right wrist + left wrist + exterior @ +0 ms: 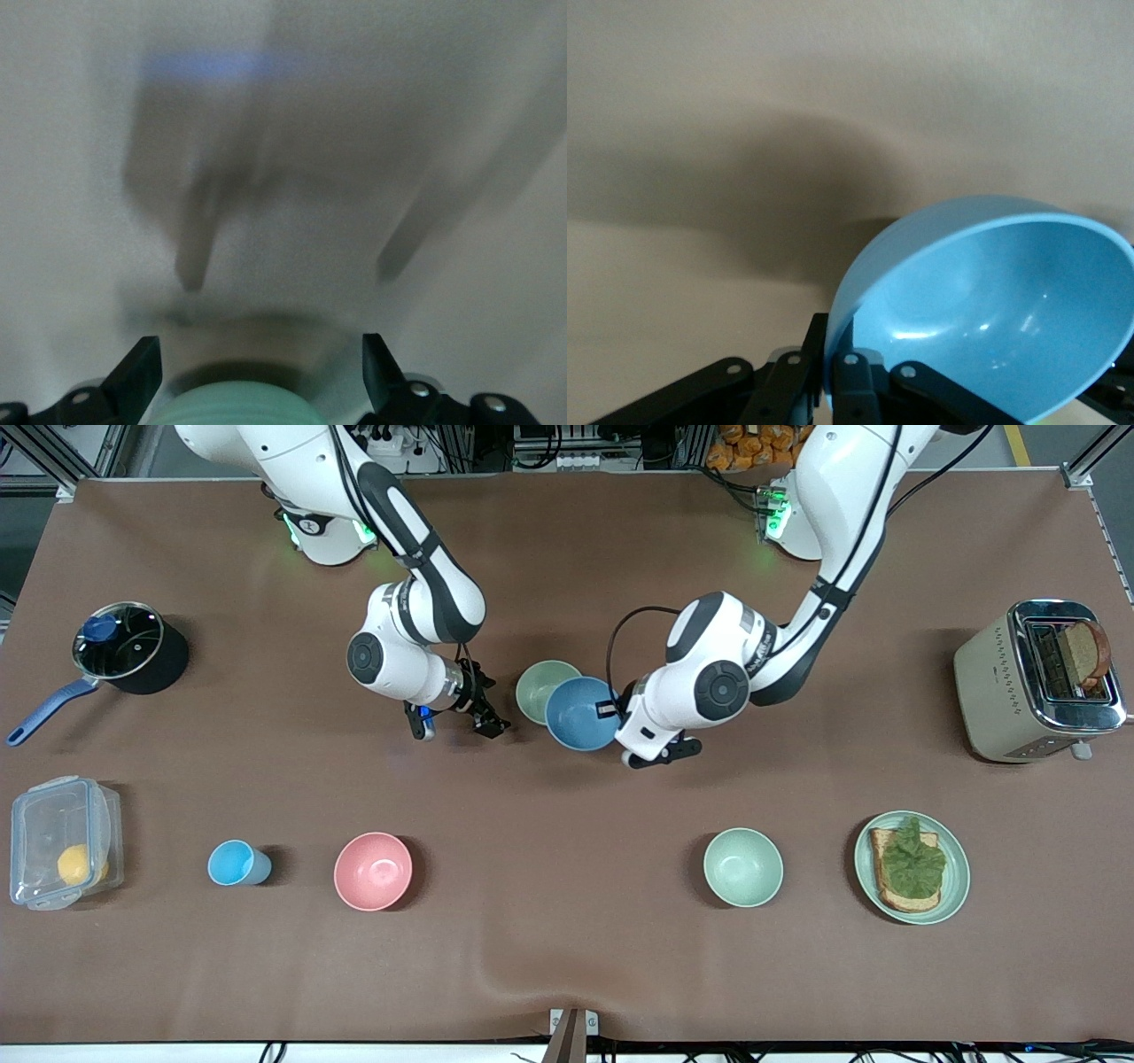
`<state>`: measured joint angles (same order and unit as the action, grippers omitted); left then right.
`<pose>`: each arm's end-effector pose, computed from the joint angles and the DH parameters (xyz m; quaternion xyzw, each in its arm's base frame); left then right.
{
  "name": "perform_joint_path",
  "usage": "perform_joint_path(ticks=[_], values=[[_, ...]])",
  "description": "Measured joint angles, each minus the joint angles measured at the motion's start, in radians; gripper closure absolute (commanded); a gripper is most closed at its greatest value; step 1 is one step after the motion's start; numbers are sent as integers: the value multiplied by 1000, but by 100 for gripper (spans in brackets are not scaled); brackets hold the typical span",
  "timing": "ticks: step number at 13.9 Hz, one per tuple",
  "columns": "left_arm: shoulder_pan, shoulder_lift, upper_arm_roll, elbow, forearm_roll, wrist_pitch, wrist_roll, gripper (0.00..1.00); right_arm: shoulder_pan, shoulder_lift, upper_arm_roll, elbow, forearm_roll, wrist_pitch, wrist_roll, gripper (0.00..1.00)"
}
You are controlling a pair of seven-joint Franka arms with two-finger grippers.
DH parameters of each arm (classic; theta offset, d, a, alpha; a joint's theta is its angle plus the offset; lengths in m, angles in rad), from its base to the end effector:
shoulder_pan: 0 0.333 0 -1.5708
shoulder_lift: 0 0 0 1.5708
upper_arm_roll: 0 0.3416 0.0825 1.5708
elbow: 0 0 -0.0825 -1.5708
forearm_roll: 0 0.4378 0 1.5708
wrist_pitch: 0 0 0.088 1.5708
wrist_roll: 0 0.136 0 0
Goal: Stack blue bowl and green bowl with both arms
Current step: 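Lower the blue bowl into the green bowl with the left gripper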
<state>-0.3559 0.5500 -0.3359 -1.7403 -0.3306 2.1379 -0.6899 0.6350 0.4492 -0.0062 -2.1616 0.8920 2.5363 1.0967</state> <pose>0.5387 -0.4552 0.2327 0.9669 0.1129 -0.1903 0.1270 0.4787 0.3528 0.1279 -0.7932 0.5626 0.1969 0.1249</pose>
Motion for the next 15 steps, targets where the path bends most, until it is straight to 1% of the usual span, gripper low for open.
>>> perform_joint_path(ticks=[4,11,15], values=[[-43,25,0,0,-2,21,-20,100,0,10,0,3,10,25,-2,0],[-77,62,0,3,-2,30,-21,100,0,18,0,4,12,32,-2,0],[-102,75,0,10,-2,31,-23,100,4,19,4,10,50,32,-7,0]])
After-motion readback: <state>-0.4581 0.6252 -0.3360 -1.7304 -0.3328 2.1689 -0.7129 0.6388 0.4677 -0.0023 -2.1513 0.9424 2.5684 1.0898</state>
